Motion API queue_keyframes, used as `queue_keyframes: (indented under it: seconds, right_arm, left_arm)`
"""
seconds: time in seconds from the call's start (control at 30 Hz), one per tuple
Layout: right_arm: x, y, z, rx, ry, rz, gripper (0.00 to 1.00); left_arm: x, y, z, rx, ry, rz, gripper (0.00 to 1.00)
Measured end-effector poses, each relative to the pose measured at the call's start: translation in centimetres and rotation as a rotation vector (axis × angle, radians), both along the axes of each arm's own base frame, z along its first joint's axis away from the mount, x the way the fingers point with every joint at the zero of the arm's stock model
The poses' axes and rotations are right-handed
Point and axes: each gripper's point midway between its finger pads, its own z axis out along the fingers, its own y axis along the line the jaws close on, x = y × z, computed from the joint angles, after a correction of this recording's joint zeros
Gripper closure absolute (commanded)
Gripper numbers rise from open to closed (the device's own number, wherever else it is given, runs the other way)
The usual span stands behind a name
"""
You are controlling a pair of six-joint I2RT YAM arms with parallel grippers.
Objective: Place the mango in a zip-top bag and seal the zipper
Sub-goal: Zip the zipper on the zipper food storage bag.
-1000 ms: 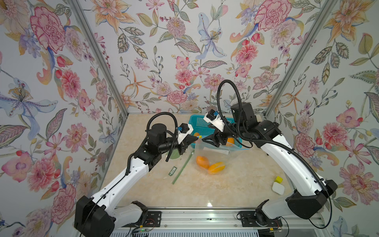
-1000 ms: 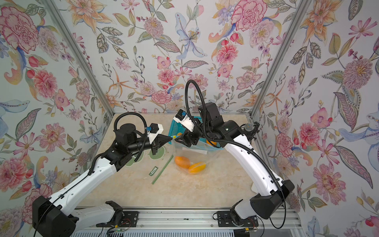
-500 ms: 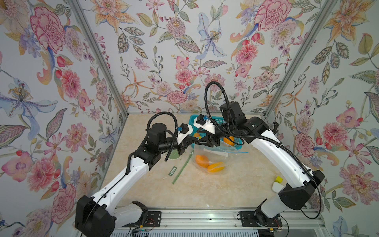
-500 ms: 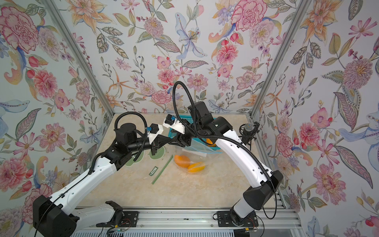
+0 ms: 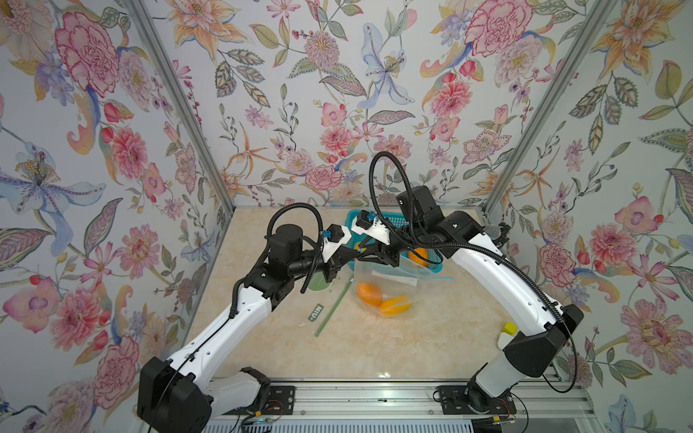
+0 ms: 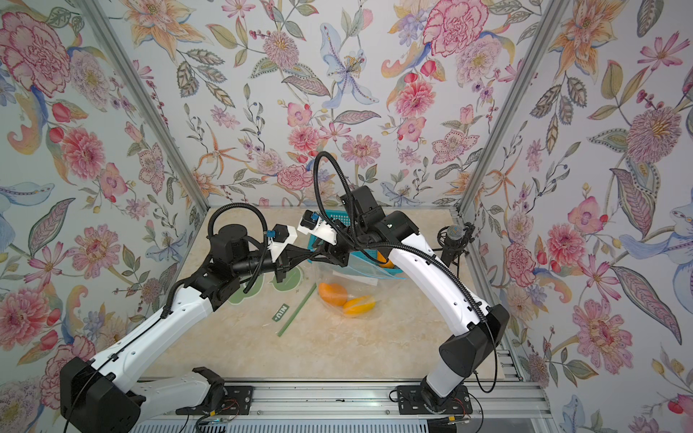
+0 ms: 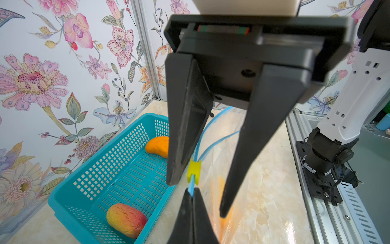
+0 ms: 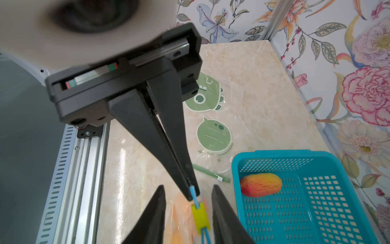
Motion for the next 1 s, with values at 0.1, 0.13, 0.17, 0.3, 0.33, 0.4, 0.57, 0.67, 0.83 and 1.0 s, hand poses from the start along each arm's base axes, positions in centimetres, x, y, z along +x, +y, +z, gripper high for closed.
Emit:
queue_keyframes:
  seconds: [0.1,0.13,0.17,0.3,0.33,0.4,0.57,0.67,0.83,1.0]
  right_arm:
    - [0.5,-0.4,0.0,-0.004,-0.002,-0.019,0.73]
    - [0.7,-0.5,-0.1,-0.004,0.0,-0.026,0.74]
    - [0.8,-0.6,-0.1,-0.005,0.0,-0.031,0.74]
    - [1.0,-0.8,-0.1,-0.008,0.007,-0.042,0.85]
    - [1.0,-0.8,-0.2,-0.008,0.009,-0.043,0.87]
    - [0.9,-0.8,-0.2,-0.008,0.012,-0.043,0.93]
    - [0.9,-0.8,-0.2,-0.009,0.018,-0.047,1.0]
    - [1.0,-0.7,-0.2,-0.006,0.015,-0.047,1.0]
    - [1.6,-1.3,0.0,0.001,0.017,-0.065,1.0]
    - [2.1,-1.8,0.0,0.002,0.015,-0.082,1.0]
  left_arm:
    - [0.0,0.0,0.0,0.0,0.001,0.002,1.0]
    - [0.0,0.0,0.0,-0.001,0.003,0.002,1.0]
    - [0.0,0.0,0.0,-0.001,0.004,0.002,1.0]
    - [0.1,0.1,0.0,-0.002,0.002,0.006,1.0]
    - [0.2,0.2,0.0,-0.003,0.001,0.008,1.0]
    - [0.3,0.2,0.0,-0.004,0.001,0.015,1.0]
    - [0.6,0.4,0.0,-0.011,0.007,0.039,1.0]
    - [0.7,0.6,0.1,-0.02,0.009,0.056,1.0]
    - [1.1,0.9,0.3,-0.031,0.015,0.096,1.0]
    - [1.6,1.3,0.5,-0.039,0.02,0.13,1.0]
